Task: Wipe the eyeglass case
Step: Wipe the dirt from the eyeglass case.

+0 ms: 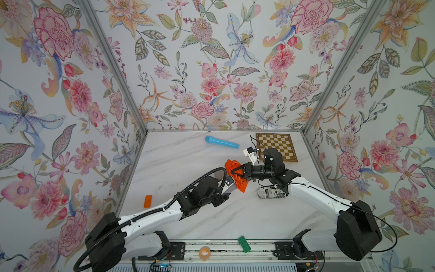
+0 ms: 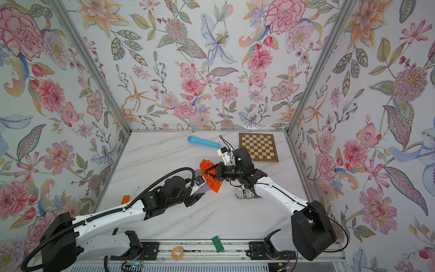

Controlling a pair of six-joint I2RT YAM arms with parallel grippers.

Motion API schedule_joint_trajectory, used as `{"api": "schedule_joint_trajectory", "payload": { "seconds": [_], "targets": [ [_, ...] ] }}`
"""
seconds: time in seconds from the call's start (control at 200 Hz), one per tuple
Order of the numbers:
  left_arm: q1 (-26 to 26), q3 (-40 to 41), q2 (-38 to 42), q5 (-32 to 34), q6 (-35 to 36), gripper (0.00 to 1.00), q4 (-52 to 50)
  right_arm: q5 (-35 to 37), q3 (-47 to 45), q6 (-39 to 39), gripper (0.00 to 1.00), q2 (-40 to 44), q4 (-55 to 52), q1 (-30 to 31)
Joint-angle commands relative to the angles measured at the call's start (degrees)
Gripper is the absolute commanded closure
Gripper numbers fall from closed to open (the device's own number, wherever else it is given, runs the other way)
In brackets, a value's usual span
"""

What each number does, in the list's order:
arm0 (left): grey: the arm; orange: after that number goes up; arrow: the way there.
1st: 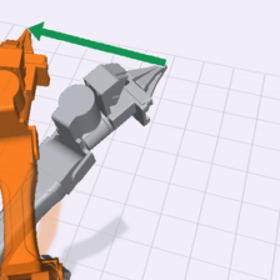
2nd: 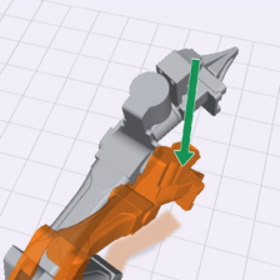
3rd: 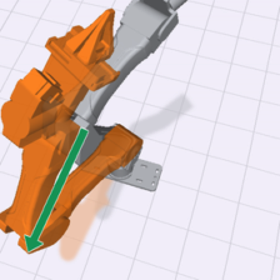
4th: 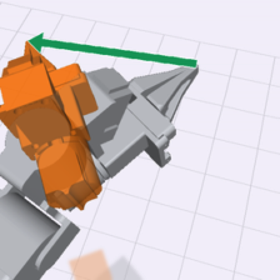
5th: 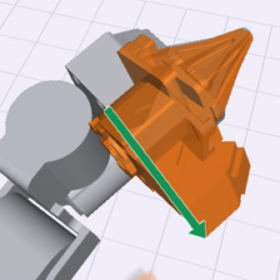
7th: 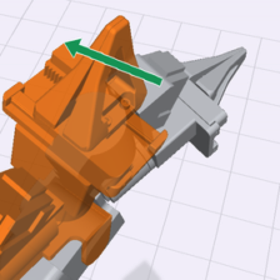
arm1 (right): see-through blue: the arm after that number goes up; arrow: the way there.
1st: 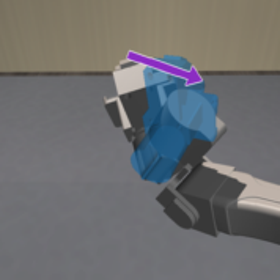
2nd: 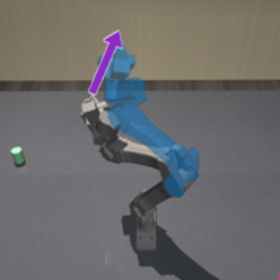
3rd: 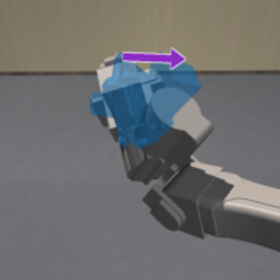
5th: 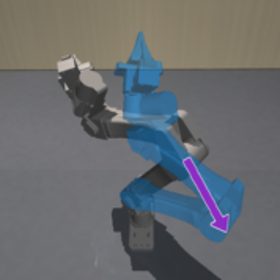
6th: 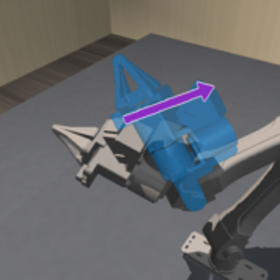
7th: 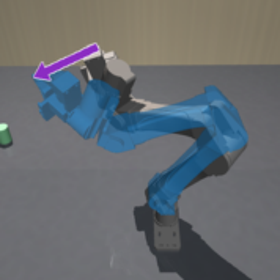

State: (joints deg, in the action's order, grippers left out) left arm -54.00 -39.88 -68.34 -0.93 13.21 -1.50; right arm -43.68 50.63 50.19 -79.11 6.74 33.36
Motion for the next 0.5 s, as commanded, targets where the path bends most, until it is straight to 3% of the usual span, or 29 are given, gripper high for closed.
{"api": "schedule_joint_trajectory", "payload": {
  "seconds": [0.0,0.135,0.305,0.495],
  "targets": [
    [-0.34,-2.44,2.18,-0.83,0.32,0.54,8.88,1.35,-2.96,4.64,1.00,-5.57,6.82,6.11],
    [-0.32,-3.31,2.04,-1.09,0.54,0.54,7.77,-0.44,-5.18,6.28,1.00,-7.20,10.49,3.55],
    [-0.36,-3.74,3.35,-1.05,1.79,0.54,5.27,0.89,0.59,-8.83,1.00,-0.77,-12.46,-8.50],
    [-0.47,-4.64,3.50,-1.62,3.25,0.54,2.22,1.06,7.51,-15.23,1.00,5.76,-24.12,-17.02]
  ]
}}
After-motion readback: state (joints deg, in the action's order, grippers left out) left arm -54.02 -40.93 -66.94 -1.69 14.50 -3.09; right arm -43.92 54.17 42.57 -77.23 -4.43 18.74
